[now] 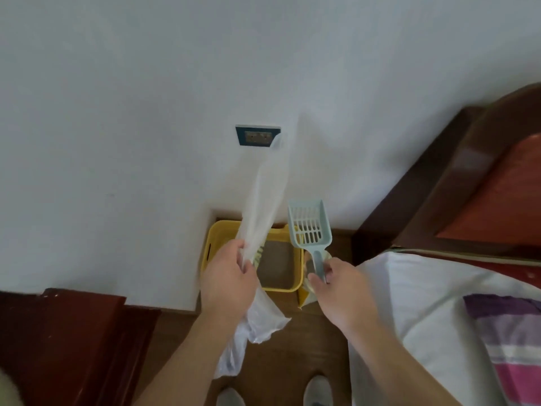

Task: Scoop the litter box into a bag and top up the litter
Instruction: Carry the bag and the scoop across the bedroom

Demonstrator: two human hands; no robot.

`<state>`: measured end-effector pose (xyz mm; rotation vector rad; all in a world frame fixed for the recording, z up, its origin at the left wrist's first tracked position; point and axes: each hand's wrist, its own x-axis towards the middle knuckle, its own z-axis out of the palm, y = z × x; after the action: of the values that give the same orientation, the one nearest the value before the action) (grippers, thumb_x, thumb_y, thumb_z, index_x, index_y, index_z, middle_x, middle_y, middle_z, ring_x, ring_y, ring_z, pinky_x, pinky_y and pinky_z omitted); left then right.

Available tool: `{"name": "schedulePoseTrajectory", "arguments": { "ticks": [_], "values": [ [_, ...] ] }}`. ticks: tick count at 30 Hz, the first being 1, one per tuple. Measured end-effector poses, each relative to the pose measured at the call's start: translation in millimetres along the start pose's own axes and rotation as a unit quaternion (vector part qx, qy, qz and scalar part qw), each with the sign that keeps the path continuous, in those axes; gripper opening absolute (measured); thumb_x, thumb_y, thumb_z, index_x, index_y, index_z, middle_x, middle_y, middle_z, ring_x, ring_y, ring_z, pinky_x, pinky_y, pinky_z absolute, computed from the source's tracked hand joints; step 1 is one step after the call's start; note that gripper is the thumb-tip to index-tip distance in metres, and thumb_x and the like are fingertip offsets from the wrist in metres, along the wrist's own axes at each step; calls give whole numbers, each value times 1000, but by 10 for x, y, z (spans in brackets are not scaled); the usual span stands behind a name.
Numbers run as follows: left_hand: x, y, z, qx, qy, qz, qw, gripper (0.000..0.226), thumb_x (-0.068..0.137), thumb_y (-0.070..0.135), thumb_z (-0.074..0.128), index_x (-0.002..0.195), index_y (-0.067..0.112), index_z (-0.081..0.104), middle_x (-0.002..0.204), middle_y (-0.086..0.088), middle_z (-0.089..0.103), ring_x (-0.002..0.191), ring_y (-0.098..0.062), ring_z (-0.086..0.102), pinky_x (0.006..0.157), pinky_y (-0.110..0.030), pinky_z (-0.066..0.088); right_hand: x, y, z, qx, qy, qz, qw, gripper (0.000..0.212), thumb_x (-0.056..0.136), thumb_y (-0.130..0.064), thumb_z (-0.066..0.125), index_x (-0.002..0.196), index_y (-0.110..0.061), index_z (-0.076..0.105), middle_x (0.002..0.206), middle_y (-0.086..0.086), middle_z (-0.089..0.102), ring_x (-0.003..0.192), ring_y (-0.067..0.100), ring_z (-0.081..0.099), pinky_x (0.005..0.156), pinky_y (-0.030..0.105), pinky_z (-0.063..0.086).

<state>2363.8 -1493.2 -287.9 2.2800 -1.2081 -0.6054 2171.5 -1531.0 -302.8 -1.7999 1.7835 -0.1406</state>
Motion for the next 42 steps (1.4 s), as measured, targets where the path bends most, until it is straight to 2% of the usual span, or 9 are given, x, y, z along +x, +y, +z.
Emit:
{"name": "schedulePoseTrajectory", "arguments": {
  "ticks": [4, 7, 11, 17, 22, 29, 31, 35, 42],
  "values": [
    [143, -341, 522, -25, 6, -13, 1000, 41, 90, 14, 65, 128, 25, 56, 87, 7, 59, 84, -15, 63, 81, -36, 59, 358, 264, 443, -12, 0, -6, 1000, 25, 92, -47, 61, 108, -28, 62, 84, -14, 63, 73, 3, 62, 65, 18, 53],
    [263, -681, 868, -25, 12, -8, 1000, 39, 89, 13, 65, 126, 24, 58, 91, 5, 62, 83, -15, 64, 76, -35, 59, 600, 437, 829, -12, 7, -2, 1000, 26, 92, -49, 60, 107, -28, 63, 83, -14, 64, 71, 4, 63, 65, 20, 56],
    [472, -1158, 1289, -12, 34, 20, 999, 37, 87, 11, 67, 122, 21, 61, 82, 7, 55, 73, -14, 57, 66, -27, 50, 893, 636, 1402, -14, 24, -4, 1000, 28, 91, -48, 62, 108, -26, 65, 82, -12, 65, 67, 5, 62, 56, 15, 48],
    [744, -1791, 1874, 5, 45, 63, 997, 32, 86, 9, 69, 116, 20, 61, 79, 9, 49, 75, -12, 54, 59, -11, 37, 1305, 818, 2168, -31, 36, -22, 999, 21, 91, -46, 63, 97, -25, 62, 72, -12, 57, 60, 1, 52, 47, 15, 33],
    [1129, -2244, 2281, 37, 51, 120, 991, 36, 86, 7, 67, 120, 15, 62, 79, 9, 45, 72, -10, 46, 61, -14, 35, 1785, 970, 2638, -50, 52, -65, 995, 25, 90, -47, 63, 92, -23, 60, 74, -9, 59, 69, 11, 60, 54, 26, 40],
    [1574, -2555, 2699, 44, 54, 168, 983, 37, 85, 8, 64, 121, 18, 60, 86, 8, 52, 75, -10, 50, 55, -10, 33, 2429, 1064, 3232, -38, 61, -93, 993, 24, 89, -44, 66, 95, -21, 63, 75, -9, 57, 66, 9, 53, 53, 24, 39],
    [1664, -2639, 2813, 39, 56, 167, 984, 36, 85, 8, 66, 120, 18, 60, 85, 10, 51, 72, -7, 48, 52, -10, 35, 2560, 1103, 3409, -27, 54, -95, 994, 22, 89, -43, 66, 94, -23, 61, 79, -8, 58, 67, 7, 53, 50, 21, 36],
    [1788, -2831, 3041, -12, 58, 133, 989, 37, 84, 6, 68, 117, 18, 59, 77, 12, 50, 62, -3, 49, 54, -5, 42, 2786, 1285, 3758, -25, 36, -78, 996, 22, 89, -44, 67, 89, -23, 61, 79, -5, 64, 74, 12, 63, 63, 30, 54],
    [1963, -3116, 3414, -69, 43, 117, 990, 35, 82, -1, 67, 105, 24, 59, 70, 2, 56, 69, -5, 56, 54, -8, 41, 3020, 1609, 4319, 8, -19, -46, 999, 19, 88, -41, 69, 90, -26, 58, 84, -7, 64, 79, 10, 65, 71, 30, 58]
  ]
}}
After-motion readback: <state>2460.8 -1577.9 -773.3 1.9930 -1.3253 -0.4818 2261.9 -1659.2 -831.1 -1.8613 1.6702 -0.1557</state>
